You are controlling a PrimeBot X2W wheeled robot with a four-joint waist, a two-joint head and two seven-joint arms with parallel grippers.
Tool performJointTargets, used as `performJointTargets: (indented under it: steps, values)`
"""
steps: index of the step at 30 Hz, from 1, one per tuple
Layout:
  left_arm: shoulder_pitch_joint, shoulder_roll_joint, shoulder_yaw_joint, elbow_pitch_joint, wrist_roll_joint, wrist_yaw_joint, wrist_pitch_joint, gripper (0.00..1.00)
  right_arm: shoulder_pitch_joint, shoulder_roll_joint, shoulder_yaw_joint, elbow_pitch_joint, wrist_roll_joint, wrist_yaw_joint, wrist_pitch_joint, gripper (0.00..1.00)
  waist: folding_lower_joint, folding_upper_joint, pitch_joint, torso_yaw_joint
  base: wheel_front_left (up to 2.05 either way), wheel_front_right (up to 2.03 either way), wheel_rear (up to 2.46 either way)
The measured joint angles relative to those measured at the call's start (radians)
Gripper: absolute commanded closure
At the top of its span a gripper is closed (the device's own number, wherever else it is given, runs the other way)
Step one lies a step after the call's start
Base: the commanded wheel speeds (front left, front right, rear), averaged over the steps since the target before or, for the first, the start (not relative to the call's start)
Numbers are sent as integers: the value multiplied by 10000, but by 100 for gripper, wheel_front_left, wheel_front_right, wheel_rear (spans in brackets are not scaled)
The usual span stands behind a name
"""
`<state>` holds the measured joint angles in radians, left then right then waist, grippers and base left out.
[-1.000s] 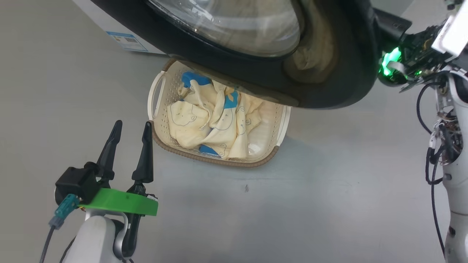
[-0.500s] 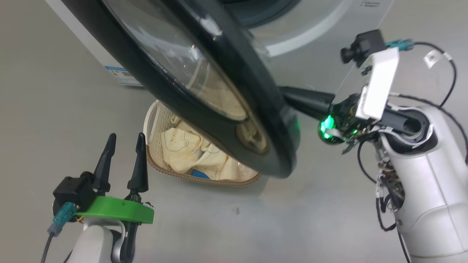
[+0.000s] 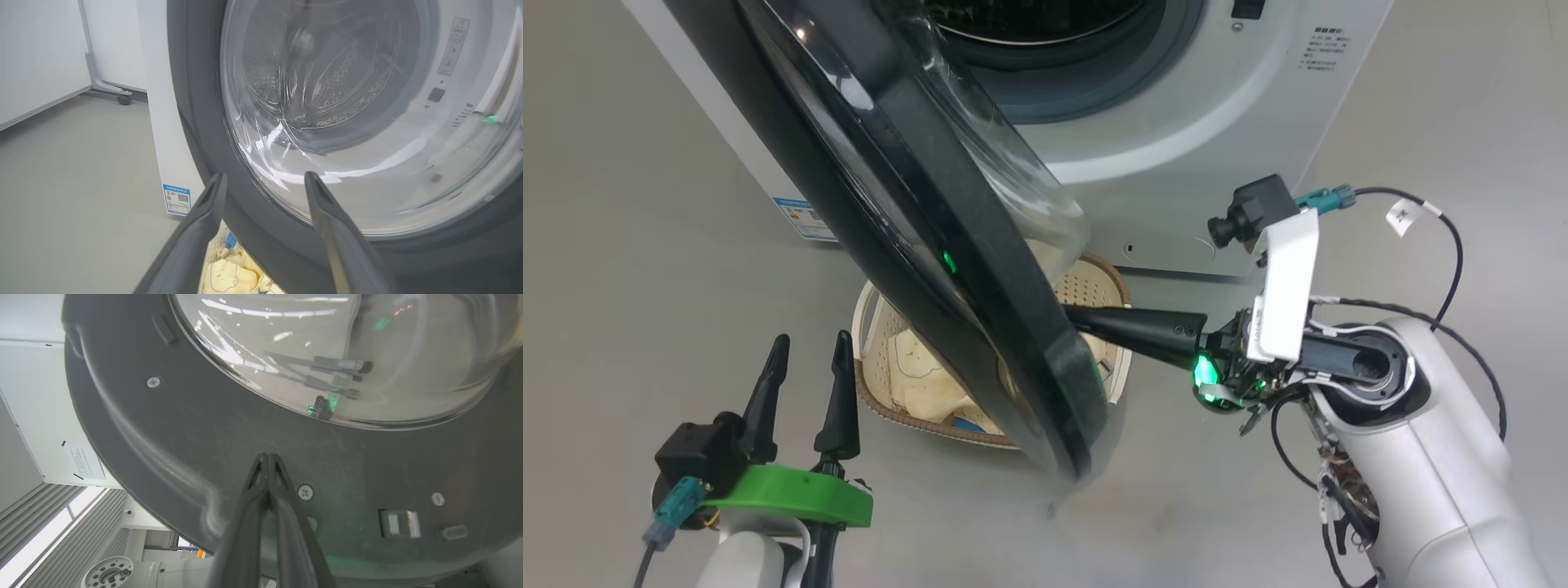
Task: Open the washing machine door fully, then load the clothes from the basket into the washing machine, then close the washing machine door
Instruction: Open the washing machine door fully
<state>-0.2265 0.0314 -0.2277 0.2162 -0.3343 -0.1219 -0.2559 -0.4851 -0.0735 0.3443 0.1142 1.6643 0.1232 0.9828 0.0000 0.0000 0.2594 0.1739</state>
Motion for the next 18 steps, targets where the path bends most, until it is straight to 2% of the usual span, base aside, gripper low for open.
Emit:
performJointTargets:
  steps: [18]
  values:
    - [298, 12, -562, 50, -426, 0, 0, 0, 714, 48, 571, 12, -456, 0, -1302, 100, 0, 0, -598, 821, 0, 0, 0]
